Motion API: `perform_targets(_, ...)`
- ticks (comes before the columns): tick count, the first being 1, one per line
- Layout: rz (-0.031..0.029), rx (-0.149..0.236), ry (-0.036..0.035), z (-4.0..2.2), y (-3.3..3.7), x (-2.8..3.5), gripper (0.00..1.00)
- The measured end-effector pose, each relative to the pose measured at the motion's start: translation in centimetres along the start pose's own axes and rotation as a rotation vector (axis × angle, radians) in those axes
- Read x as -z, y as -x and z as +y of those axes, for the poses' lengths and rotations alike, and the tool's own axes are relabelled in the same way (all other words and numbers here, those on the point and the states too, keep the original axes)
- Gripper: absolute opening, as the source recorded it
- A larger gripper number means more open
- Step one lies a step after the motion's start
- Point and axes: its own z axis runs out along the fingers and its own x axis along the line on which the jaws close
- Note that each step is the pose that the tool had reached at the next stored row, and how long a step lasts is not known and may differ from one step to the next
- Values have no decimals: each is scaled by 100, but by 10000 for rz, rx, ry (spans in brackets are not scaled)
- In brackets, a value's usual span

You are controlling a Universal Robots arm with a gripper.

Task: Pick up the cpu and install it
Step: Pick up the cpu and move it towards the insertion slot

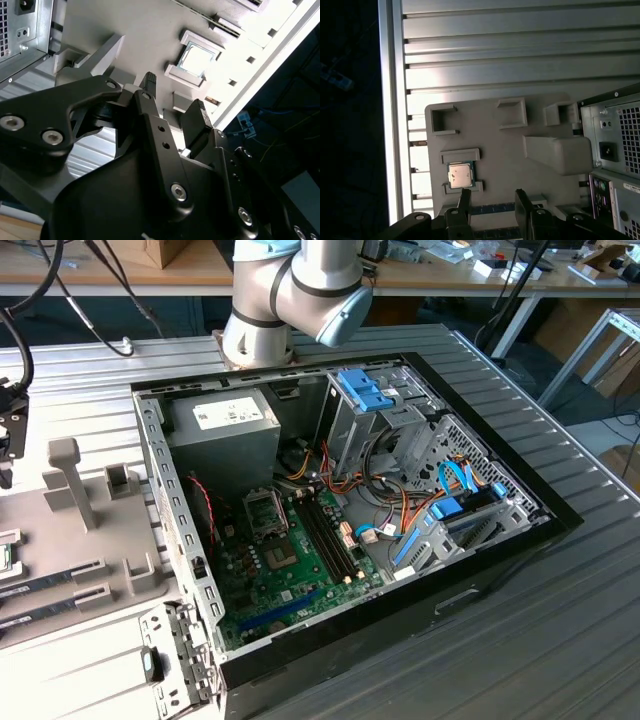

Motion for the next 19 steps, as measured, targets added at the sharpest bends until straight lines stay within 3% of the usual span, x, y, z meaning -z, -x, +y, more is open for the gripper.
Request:
perform_targets(2,0,0,0,-1,-1,-12,48)
perform_targets(4,-1,0,1,-6,-21,-96,48)
perform_targets(6,0,0,0,-8,-26,-131,48)
perform_targets(19,0,0,1,-10,-29,-175,48)
